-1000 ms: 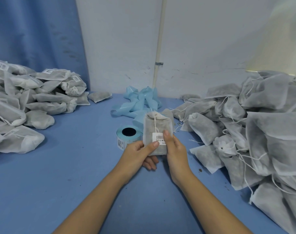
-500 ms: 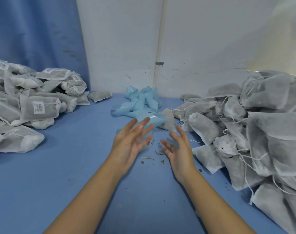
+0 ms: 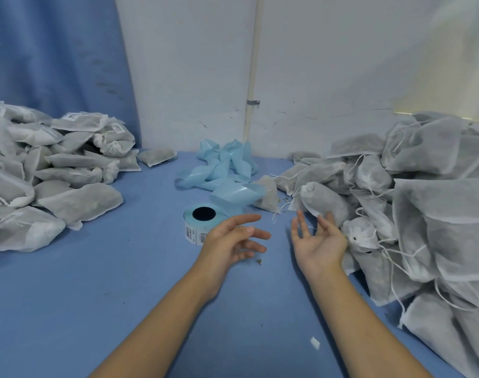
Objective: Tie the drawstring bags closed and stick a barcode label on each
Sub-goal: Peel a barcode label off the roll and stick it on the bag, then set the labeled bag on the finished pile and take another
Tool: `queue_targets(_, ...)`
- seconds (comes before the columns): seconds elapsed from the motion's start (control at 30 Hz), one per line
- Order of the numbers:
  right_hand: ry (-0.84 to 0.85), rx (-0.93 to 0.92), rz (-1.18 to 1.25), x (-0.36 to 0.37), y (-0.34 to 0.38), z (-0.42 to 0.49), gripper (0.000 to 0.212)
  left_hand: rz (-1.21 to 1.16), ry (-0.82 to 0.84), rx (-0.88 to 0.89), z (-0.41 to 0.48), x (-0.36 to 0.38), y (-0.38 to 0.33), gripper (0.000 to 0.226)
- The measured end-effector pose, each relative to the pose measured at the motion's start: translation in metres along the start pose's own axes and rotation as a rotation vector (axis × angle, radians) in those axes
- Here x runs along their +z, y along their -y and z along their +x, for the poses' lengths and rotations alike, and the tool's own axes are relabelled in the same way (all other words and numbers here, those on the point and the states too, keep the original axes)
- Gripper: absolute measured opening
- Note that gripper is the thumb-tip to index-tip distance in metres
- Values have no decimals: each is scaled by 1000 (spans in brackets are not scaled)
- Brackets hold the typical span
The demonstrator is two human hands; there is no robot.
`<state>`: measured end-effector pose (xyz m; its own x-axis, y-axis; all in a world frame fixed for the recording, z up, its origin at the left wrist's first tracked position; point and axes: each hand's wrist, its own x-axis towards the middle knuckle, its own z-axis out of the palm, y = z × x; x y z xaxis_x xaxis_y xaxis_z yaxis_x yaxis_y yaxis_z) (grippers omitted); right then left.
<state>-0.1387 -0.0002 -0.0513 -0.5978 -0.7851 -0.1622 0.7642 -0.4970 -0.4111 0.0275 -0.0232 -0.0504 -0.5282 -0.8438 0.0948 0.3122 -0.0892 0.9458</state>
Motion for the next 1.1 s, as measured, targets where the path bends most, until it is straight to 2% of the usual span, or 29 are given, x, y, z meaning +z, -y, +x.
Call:
queue_targets(0.2,-35,-8,-56,-3,-3,-1,33,52,-15,-14,-1,-1,2,25)
queue_targets(0.33,33,58,-104,-4,-3,-1,31,58,-63,-14,0,-2,4,24)
queue_targets(0.5,134,132,-101,-4,-1,-3,28,-51,-108,-13,2,0,3,20)
queue_targets(0.6,167,145,-138,-4,-4,-3,37,-133,-153,-8,4,4,2,21)
queue_targets(0.67,155,92,-231,-4,-7,-4,39,-152,-170,-14,5,5,0,26)
queue_targets(0.77,125,-99,-475,-5,-10,-3,29,-137,-171,-43,5,6,-2,33)
queue_targets(0.9,101,-303,-745,-9,-14,-1,33,31,-137,-112,2,8,2,30)
queue_targets(1.1,111,-340,-981,-11,-23,-2,32,139,-38,-238,1,16,8,18)
